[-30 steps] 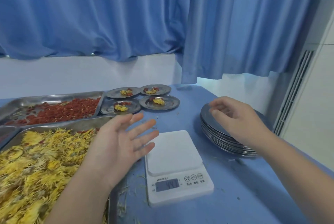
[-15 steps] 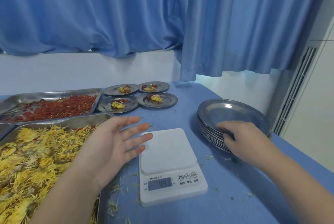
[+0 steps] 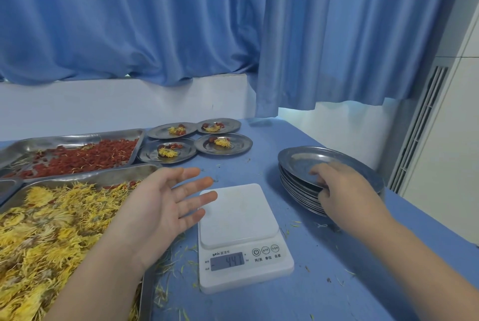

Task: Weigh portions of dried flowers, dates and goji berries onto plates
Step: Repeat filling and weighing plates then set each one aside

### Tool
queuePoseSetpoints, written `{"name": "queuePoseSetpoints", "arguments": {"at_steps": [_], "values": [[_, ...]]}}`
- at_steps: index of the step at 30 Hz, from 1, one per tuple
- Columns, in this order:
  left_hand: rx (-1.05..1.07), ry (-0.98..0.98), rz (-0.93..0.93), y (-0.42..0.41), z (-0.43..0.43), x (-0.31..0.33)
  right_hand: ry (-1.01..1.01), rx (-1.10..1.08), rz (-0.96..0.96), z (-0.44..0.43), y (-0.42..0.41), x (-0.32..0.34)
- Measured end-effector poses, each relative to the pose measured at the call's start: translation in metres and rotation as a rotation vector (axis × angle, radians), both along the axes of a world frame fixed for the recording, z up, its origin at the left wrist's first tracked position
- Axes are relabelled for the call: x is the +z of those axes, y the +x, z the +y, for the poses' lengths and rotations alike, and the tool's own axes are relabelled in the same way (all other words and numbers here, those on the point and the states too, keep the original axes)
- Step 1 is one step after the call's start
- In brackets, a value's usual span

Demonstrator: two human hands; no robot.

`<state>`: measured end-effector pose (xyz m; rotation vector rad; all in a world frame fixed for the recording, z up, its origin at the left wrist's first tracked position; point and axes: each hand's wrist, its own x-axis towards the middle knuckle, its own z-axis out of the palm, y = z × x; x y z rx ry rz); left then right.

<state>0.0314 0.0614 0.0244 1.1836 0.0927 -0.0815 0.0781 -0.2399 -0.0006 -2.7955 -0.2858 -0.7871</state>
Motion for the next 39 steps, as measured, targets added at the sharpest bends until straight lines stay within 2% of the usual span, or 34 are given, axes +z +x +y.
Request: {"name": "queuePoseSetpoints", "arguments": {"at_steps": [3,9,14,21,25,32,39], "values": [[0.003,0.002,0.001,0.0,0.001,0.0,-0.001,0.013,-0.073,-0.001,0.001,0.002],[0.01,-0.002,0.007,0.001,0.001,0.0,-0.014,0.012,-0.476,-0.001,-0.004,0.01],[0.072,-0.026,-0.011,0.0,0.001,0.002,-0.007,0.175,-0.601,0.013,-0.01,0.003],[0.321,-0.179,-0.079,-0.003,0.008,0.005,-0.076,0.408,-0.603,0.047,-0.019,-0.013],[0.319,-0.202,-0.075,-0.003,0.008,0.005,-0.119,0.49,-0.577,0.059,-0.022,-0.02],[0.288,-0.207,-0.07,-0.003,0.006,0.006,-0.2,0.488,-0.5,0.063,-0.025,-0.019],[0.287,-0.202,-0.068,-0.004,0.006,0.006,-0.229,0.631,-0.247,0.052,-0.034,-0.008]]}}
